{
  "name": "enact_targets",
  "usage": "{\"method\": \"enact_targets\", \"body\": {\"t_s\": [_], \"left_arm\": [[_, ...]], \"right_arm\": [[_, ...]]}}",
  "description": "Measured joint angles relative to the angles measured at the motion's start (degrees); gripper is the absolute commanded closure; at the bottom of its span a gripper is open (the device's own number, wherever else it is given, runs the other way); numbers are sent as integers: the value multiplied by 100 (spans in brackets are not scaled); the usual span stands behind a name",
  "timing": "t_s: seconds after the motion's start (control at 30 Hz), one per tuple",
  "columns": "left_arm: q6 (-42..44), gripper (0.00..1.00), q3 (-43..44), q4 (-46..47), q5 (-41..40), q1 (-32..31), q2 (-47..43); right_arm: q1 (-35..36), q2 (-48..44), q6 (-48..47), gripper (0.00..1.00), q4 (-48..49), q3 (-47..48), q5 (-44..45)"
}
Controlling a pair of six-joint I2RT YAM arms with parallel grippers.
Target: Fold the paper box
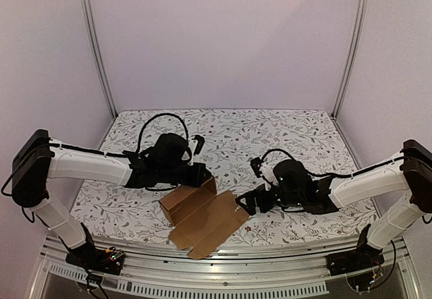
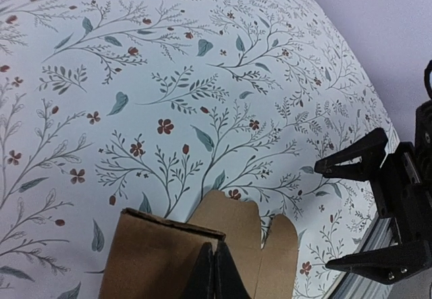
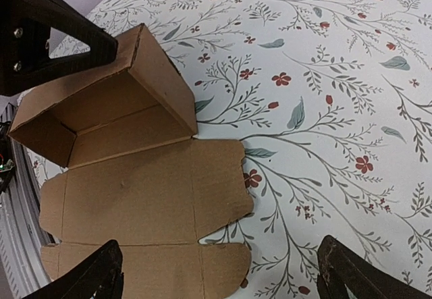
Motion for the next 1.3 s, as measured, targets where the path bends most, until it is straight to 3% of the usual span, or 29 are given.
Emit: {"method": "enact_targets", "body": {"t_s": [0.2,0.27,0.37,0.67,0.8,0.9,1.3], "left_arm": [[28,100,127,-398,-24,11,-343],[35,95,203,-586,-87,11,-450],[76,84,310,-896,-179,11,-610],[149,37,503,-2181,-452,31,-791],[234,25,627,-2769,-616,-28,-793],[308,21,743,-3141,-798,-114,-793],[417,20,1574,-4406,-1858,-876,-363]], "right_arm": [[4,-254,306,1,-682,0,-527],[4,-295,396,1,-890,0,-616],[4,-350,588,3,-1213,0,-748],[151,-354,1257,6,-1882,50,-918],[162,-310,1425,5,-2037,79,-933],[162,-278,1491,5,-2127,103,-931],[162,-216,1552,5,-2361,184,-922]]}}
